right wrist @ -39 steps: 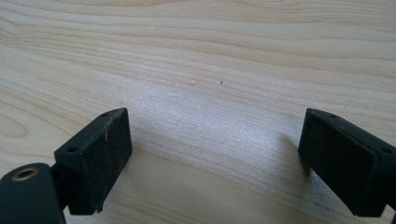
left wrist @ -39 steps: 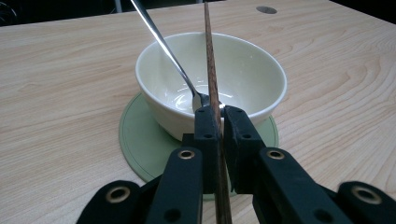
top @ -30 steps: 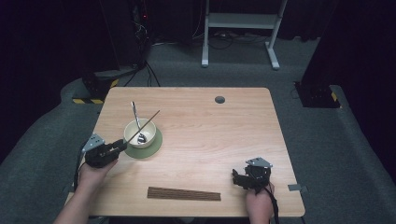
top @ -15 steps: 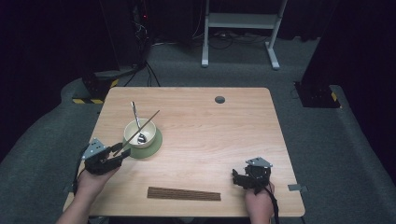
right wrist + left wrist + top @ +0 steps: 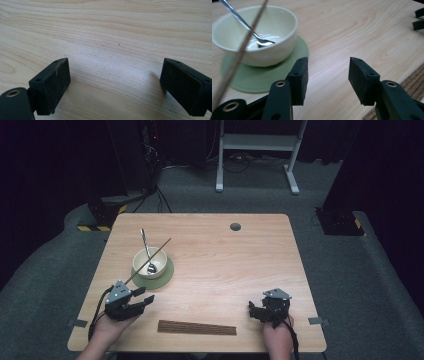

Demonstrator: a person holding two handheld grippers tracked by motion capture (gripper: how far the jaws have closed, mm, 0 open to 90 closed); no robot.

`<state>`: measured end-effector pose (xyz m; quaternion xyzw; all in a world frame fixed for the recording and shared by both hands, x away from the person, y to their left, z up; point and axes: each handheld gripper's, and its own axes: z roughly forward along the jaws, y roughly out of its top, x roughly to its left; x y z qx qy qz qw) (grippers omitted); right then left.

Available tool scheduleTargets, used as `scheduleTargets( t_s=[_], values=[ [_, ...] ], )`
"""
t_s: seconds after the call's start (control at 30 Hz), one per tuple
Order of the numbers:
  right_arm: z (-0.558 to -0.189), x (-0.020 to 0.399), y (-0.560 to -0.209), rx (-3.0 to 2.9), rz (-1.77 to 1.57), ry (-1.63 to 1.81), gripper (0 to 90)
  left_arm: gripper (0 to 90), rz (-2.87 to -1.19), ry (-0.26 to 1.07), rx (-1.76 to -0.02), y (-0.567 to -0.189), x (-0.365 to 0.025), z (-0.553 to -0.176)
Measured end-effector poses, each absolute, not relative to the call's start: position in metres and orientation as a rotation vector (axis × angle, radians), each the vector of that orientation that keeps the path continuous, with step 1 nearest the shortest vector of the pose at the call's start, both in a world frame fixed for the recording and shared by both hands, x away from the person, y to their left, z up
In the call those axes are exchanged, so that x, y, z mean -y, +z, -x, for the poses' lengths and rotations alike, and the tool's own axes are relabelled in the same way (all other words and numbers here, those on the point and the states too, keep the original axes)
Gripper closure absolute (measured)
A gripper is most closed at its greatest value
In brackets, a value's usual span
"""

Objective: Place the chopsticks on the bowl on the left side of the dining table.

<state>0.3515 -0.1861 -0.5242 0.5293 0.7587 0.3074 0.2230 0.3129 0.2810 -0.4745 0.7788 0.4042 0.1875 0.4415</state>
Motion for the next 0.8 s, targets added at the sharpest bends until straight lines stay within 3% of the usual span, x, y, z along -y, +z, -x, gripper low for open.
scheduleTargets(
  t_s=[0.4, 0.8],
  values=[
    [-0.351, 0.185, -0.524, -2.092, -1.470, 0.846, 9.2, 48.8, -2.139, 0.332, -0.825, -0.497, -0.248, -0.308],
    [-0.351, 0.186, -0.524, -2.092, -1.470, 0.847, 9.2, 49.3, -2.182, 0.246, -0.811, -0.508, -0.242, -0.309]
  ],
)
